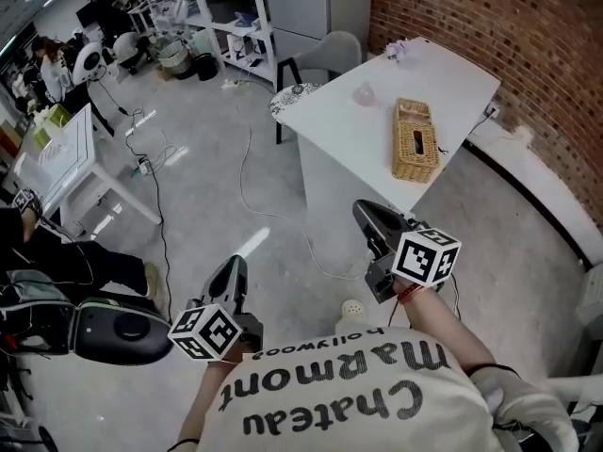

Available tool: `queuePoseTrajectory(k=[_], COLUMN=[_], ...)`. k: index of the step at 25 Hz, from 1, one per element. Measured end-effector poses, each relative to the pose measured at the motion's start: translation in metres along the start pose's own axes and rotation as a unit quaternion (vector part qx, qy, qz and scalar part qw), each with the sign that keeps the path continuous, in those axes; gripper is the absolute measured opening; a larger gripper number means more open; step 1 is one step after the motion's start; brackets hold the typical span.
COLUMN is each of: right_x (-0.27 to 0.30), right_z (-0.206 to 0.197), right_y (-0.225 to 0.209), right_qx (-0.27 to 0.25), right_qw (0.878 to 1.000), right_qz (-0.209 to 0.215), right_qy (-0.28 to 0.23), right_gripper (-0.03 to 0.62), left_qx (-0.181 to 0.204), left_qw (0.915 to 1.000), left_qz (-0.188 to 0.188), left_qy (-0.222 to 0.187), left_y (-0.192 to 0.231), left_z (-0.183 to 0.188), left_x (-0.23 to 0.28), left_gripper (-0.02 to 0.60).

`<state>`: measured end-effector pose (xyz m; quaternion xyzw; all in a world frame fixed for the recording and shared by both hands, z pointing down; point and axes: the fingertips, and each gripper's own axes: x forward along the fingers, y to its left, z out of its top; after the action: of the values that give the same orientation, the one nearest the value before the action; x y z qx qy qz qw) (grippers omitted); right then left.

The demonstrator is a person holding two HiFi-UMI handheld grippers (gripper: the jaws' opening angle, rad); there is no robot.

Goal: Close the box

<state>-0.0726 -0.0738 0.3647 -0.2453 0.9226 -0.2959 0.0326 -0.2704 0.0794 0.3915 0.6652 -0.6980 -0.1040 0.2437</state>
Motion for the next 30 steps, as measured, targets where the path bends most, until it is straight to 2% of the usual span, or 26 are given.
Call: queuePoseTrajectory(k=[2, 5, 7, 12, 17, 21, 25, 30], right_x=[-0.006, -0.012, -0.012, -0.008, -0.014, -0.016, -0.015, -0.015], right_z=[0.013, 0.026, 0.033, 0.042, 0.053, 0.051, 0.047, 0.049], right_y=[0.016, 0.02, 0.014, -0.004, -0.024, -0.037, -0.035, -0.034], right_qx=[-0.039, -0.096, -0.115, -0.126, -0.137, -0.119, -0.11, -0.125], right_qw=[0.999, 0.995, 0.993, 0.992, 0.99, 0.992, 0.994, 0.992], right_qz=[0.012, 0.002, -0.007, -0.011, -0.021, -0.024, -0.017, -0.009], right_qy=[-0.015, -0.017, -0.016, 0.004, 0.016, 0.016, 0.018, 0.025], right_gripper=[0.003, 0.003, 0.003, 0.003, 0.003, 0.003, 0.003, 0.003], left_qx=[0.012, 0.023, 0.024, 0.013, 0.033, 0.053, 0.023, 0.02], left_qw=[0.9998, 0.9988, 0.9987, 0.9991, 0.999, 0.9983, 0.9992, 0.9992], left_qz=[-0.008, -0.032, -0.035, -0.02, -0.012, -0.007, 0.002, 0.011], left_qy=[-0.016, -0.028, -0.03, -0.036, -0.029, -0.024, -0.033, -0.034], left_y=[-0.009, -0.027, -0.034, -0.043, -0.057, -0.059, -0.052, -0.054], left_z=[0.01, 0.017, 0.018, 0.021, 0.016, 0.01, 0.011, 0.009], left_x=[-0.004, -0.004, 0.001, 0.016, 0.027, 0.026, 0.02, 0.018], left_gripper=[0.0, 0.0, 0.0, 0.0, 0.0, 0.0, 0.0, 0.0])
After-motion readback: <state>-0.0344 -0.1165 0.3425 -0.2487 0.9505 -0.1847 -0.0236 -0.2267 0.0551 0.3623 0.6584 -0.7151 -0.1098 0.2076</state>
